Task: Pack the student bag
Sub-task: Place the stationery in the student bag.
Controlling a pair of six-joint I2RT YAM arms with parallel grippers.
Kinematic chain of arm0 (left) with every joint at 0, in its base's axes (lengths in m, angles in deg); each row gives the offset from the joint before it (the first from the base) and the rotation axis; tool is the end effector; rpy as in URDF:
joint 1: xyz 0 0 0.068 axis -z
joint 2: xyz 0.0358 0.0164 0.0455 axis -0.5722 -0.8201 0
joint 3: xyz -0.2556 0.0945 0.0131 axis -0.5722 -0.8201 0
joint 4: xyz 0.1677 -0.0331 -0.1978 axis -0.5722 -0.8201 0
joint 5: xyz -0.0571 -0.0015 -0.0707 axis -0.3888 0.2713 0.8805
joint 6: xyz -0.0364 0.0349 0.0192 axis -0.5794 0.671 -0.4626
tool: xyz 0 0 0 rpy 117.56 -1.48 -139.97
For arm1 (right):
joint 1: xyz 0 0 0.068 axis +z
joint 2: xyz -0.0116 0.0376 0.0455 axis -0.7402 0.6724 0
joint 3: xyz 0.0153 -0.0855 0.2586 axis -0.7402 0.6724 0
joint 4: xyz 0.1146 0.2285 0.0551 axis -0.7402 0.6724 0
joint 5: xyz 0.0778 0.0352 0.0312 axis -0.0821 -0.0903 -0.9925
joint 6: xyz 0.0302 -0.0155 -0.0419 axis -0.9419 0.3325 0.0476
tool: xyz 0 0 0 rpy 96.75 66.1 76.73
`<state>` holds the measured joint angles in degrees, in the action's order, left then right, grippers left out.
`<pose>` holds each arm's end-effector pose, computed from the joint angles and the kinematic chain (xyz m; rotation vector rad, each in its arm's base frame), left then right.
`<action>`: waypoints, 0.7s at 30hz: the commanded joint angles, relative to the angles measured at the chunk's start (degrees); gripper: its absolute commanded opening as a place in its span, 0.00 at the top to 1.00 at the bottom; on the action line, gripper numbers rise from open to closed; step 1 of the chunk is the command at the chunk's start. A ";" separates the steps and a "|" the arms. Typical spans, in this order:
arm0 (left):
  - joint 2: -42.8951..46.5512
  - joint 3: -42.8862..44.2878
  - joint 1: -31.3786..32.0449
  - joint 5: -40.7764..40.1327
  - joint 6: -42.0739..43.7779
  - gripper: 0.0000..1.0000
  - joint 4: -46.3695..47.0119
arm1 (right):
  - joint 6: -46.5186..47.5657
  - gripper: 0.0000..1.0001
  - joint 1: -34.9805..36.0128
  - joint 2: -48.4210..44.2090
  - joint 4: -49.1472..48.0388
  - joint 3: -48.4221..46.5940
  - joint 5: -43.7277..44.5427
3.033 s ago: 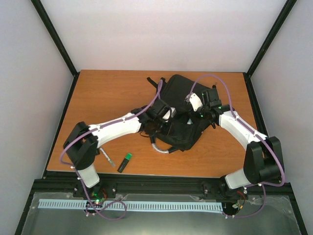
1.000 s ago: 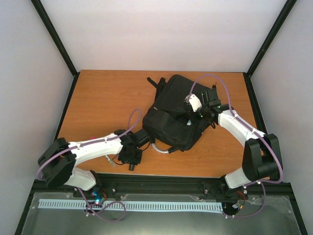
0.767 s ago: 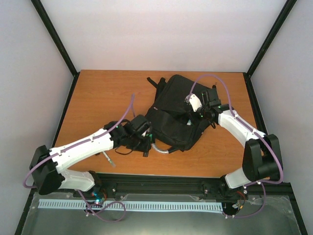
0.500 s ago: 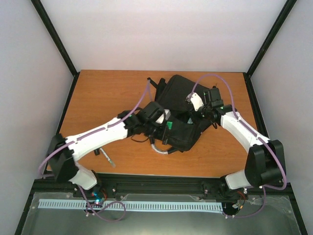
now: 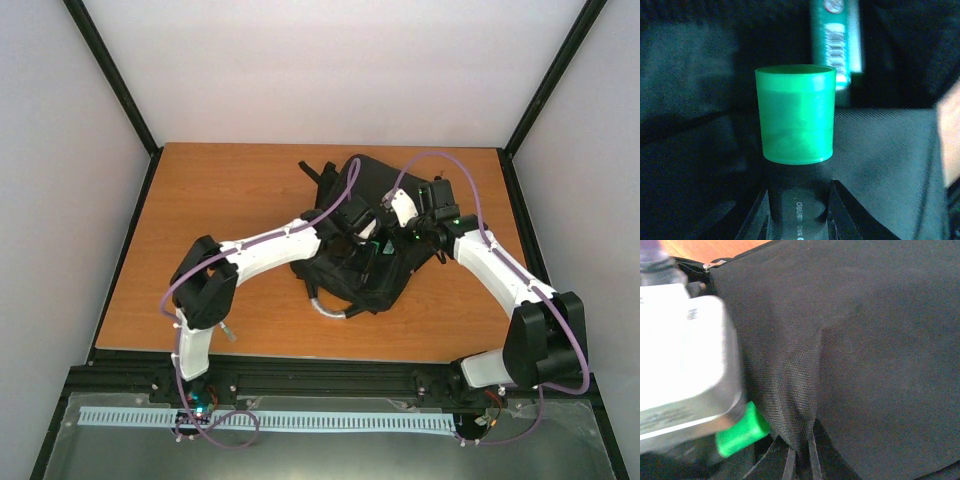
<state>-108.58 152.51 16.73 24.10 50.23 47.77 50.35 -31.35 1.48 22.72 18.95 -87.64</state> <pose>0.2557 -0.3342 0.2310 0.5652 2.7373 -0.7061 0.2770 0.0945 0.2567 -0.9050 2.2360 0.4087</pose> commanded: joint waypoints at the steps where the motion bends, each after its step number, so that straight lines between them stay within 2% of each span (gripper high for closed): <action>1: -3.14 5.37 -1.62 -7.42 0.15 0.94 -1.77 | 0.64 0.97 0.01 -2.69 -3.35 -0.69 -3.58; 6: -5.96 10.92 -2.95 -10.89 1.77 0.83 -2.24 | 0.75 0.97 0.03 -1.61 -3.10 -0.82 -4.00; 7: -5.86 11.88 -2.95 -11.19 1.87 0.76 -2.66 | 0.77 0.97 0.03 -1.49 -3.09 -0.82 -4.00; 8: -5.71 12.65 -2.95 -11.30 1.85 0.65 -3.17 | 0.75 0.97 -0.01 -1.47 -3.09 -0.78 -4.01; 14: -0.41 7.24 -2.58 -10.18 0.53 0.46 -3.57 | 0.85 0.97 0.02 -1.46 -3.01 -0.82 -4.14; 16: 2.88 2.86 -2.09 -9.87 0.07 0.45 -2.47 | 0.94 0.97 0.01 -1.39 -3.00 -0.78 -4.21; 17: 4.59 0.08 -1.81 -9.02 -0.14 0.48 -1.36 | 0.95 0.97 0.03 -1.39 -3.05 -0.80 -4.26; 21: 10.88 -10.03 -1.04 -4.65 -2.15 0.68 3.95 | 0.89 0.97 -0.03 -1.12 -3.01 -0.80 -4.59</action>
<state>-103.64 149.03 14.79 15.90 50.12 48.25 50.73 -31.35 1.48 22.72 18.95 -88.67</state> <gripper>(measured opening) 0.405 0.031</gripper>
